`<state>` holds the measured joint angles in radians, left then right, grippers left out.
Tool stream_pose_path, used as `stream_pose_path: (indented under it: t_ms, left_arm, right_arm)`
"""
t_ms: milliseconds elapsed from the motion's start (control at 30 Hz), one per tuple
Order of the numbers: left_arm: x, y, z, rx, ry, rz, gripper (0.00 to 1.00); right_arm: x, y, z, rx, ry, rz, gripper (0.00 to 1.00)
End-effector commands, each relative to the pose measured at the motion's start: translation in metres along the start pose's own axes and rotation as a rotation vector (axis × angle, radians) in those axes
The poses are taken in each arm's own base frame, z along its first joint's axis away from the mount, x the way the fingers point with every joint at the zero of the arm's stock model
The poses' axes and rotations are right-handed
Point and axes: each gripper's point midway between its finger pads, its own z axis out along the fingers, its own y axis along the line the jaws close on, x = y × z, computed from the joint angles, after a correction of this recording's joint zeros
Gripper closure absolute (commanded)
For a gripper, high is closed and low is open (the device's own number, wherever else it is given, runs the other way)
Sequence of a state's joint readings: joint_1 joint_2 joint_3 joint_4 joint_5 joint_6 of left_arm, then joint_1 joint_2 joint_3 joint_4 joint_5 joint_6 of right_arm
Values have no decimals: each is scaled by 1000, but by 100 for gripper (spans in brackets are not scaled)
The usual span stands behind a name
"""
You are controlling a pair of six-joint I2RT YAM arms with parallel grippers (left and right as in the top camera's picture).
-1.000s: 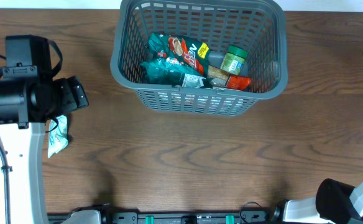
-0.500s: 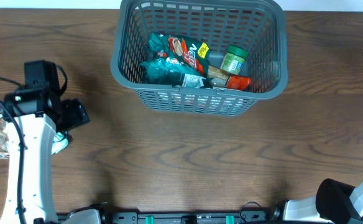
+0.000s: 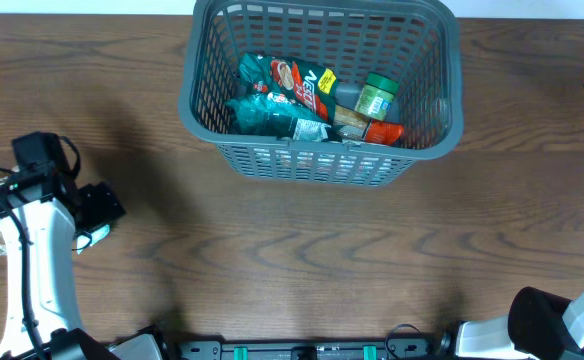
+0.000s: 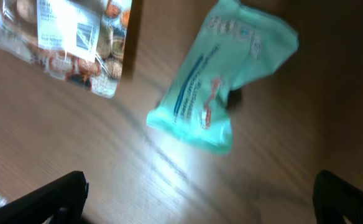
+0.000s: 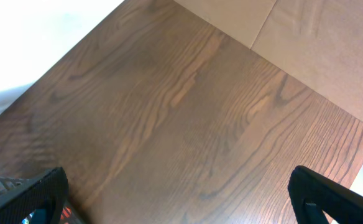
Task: Pack container
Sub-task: 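Move the left gripper back to the mint-green toilet tissue pack, then grasp the toilet tissue pack with the left gripper and lift it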
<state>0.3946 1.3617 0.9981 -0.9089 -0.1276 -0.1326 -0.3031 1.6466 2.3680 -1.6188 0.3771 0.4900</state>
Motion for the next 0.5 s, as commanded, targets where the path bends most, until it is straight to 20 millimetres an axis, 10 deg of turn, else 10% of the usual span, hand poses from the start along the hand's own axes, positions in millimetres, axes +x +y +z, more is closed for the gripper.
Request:
stream_pose_path:
  t_ms: [0, 467]
  left_arm:
    - [0, -9, 9, 87, -4, 82, 1]
    - [2, -15, 50, 86, 14, 141, 1]
  right_arm:
    - [-1, -3, 0, 10, -3, 13, 1]
    - [-1, -3, 0, 10, -3, 13, 1]
